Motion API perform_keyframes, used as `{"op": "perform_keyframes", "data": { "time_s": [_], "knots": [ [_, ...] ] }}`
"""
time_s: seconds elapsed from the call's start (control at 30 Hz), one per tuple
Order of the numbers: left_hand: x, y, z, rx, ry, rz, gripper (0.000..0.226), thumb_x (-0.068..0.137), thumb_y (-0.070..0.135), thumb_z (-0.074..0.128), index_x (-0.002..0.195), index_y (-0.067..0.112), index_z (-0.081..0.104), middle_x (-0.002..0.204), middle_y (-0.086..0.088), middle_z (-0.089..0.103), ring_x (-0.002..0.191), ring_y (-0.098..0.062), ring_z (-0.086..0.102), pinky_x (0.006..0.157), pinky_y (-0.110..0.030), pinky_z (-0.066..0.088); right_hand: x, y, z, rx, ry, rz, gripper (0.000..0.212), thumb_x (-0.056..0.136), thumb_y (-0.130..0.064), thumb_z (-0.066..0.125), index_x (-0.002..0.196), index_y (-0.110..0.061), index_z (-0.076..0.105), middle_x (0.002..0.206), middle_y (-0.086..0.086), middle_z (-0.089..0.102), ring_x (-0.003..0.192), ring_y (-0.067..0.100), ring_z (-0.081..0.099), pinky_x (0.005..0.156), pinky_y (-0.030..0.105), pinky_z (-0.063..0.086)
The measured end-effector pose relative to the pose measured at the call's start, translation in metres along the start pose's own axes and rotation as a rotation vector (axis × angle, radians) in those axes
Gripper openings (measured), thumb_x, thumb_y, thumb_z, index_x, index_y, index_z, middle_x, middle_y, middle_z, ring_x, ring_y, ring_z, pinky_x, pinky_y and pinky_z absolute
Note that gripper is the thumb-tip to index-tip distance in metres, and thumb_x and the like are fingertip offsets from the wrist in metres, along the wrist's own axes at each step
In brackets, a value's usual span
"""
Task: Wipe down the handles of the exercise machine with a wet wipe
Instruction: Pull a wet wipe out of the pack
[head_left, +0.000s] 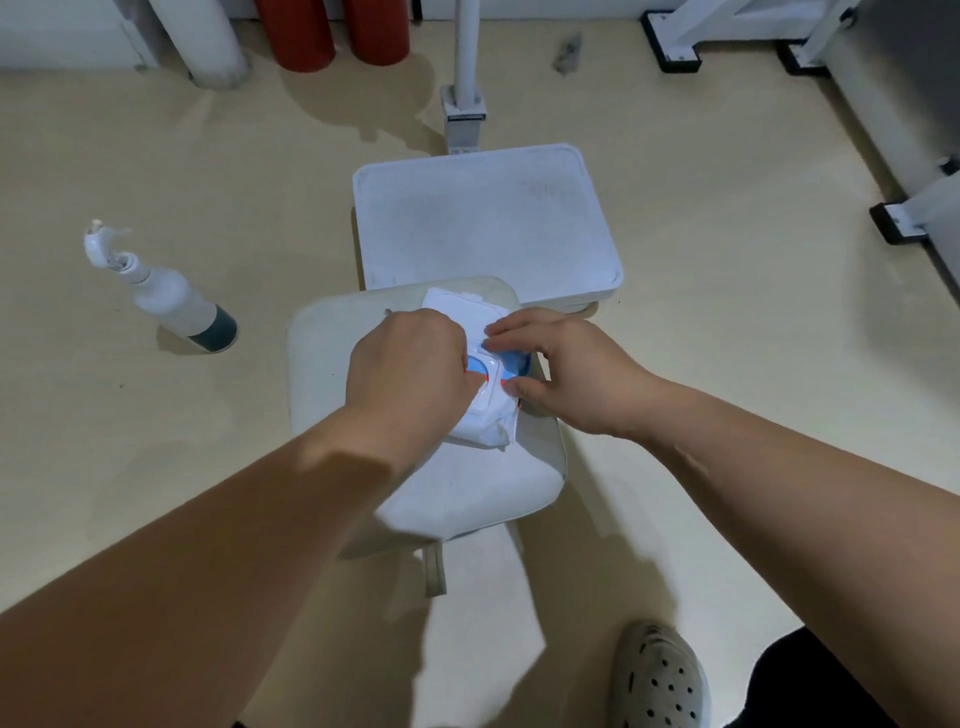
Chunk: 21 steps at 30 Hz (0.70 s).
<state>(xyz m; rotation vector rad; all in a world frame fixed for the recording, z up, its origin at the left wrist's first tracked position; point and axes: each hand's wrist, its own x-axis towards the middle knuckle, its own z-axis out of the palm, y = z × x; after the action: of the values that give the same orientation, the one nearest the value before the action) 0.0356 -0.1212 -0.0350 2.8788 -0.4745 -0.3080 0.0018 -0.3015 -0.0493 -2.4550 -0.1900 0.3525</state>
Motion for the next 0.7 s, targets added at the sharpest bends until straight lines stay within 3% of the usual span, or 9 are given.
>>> {"op": "perform_keyframes", "data": {
  "time_s": [0.1, 0.17, 0.27, 0.33, 0.5, 0.6, 0.7],
  "knots": [
    [-0.004, 0.008, 0.001, 0.096, 0.016, 0.025, 0.018, 0.09, 0.035, 0.058, 0.094, 0.02, 0.067, 0.097, 0.001, 0.063, 0.093, -0.022, 0.053, 0.069, -0.031, 0.035, -0.001, -0.001, 0.002, -0.07, -0.001, -0.028, 0.045, 0.089, -0.016, 0.073, 0.134, -0.019, 0.066, 0.145, -0.003, 0.057, 0.131, 0.021, 0.053, 0.109, 0.032, 0.041],
    [-0.006, 0.011, 0.002, 0.117, 0.018, 0.05, 0.016, 0.093, 0.031, 0.055, 0.094, 0.019, 0.065, 0.099, 0.0, 0.061, 0.097, -0.022, 0.055, 0.07, -0.03, 0.031, -0.001, 0.0, 0.003, -0.121, 0.003, -0.044, 0.045, 0.09, -0.018, 0.072, 0.134, -0.021, 0.065, 0.144, -0.003, 0.058, 0.128, 0.025, 0.054, 0.107, 0.031, 0.04],
    [-0.008, 0.013, 0.003, 0.096, 0.005, 0.075, 0.014, 0.094, 0.027, 0.051, 0.085, 0.018, 0.058, 0.092, -0.001, 0.056, 0.087, -0.021, 0.05, 0.069, -0.029, 0.028, -0.001, 0.0, 0.003, -0.154, 0.005, -0.06, 0.045, 0.089, -0.02, 0.072, 0.134, -0.023, 0.066, 0.142, -0.002, 0.059, 0.125, 0.027, 0.055, 0.104, 0.03, 0.039],
    [-0.007, 0.01, 0.004, 0.012, 0.001, 0.068, 0.014, 0.093, 0.024, 0.053, 0.083, 0.015, 0.057, 0.09, -0.002, 0.058, 0.083, -0.02, 0.047, 0.069, -0.03, 0.031, 0.001, 0.0, 0.003, -0.172, 0.004, -0.057, 0.046, 0.089, -0.022, 0.073, 0.134, -0.025, 0.065, 0.141, -0.002, 0.06, 0.123, 0.03, 0.055, 0.105, 0.036, 0.042],
    [-0.005, -0.007, -0.004, -0.292, -0.033, -0.042, 0.011, 0.083, 0.016, 0.059, 0.073, 0.013, 0.063, 0.079, -0.005, 0.065, 0.079, -0.027, 0.06, 0.069, -0.038, 0.052, 0.005, -0.001, 0.007, -0.25, 0.033, -0.034, 0.05, 0.086, -0.026, 0.072, 0.136, -0.033, 0.063, 0.134, -0.004, 0.064, 0.113, 0.032, 0.057, 0.098, 0.043, 0.047],
    [-0.004, -0.022, -0.008, -0.372, -0.06, -0.111, 0.015, 0.08, 0.012, 0.058, 0.066, 0.015, 0.058, 0.073, -0.001, 0.061, 0.071, -0.022, 0.056, 0.057, -0.029, 0.041, 0.005, -0.005, 0.018, -0.282, 0.041, -0.048, 0.05, 0.084, -0.023, 0.066, 0.133, -0.035, 0.065, 0.121, -0.001, 0.07, 0.101, 0.035, 0.06, 0.086, 0.045, 0.052],
    [-0.005, -0.034, -0.007, -0.489, -0.072, -0.154, 0.014, 0.081, 0.006, 0.057, 0.068, 0.004, 0.061, 0.066, -0.002, 0.055, 0.061, -0.016, 0.047, 0.054, -0.025, 0.036, 0.007, -0.011, 0.025, -0.264, 0.105, -0.07, 0.046, 0.08, -0.019, 0.058, 0.122, -0.031, 0.073, 0.112, 0.003, 0.072, 0.091, 0.038, 0.063, 0.075, 0.042, 0.055]
  ]
}}
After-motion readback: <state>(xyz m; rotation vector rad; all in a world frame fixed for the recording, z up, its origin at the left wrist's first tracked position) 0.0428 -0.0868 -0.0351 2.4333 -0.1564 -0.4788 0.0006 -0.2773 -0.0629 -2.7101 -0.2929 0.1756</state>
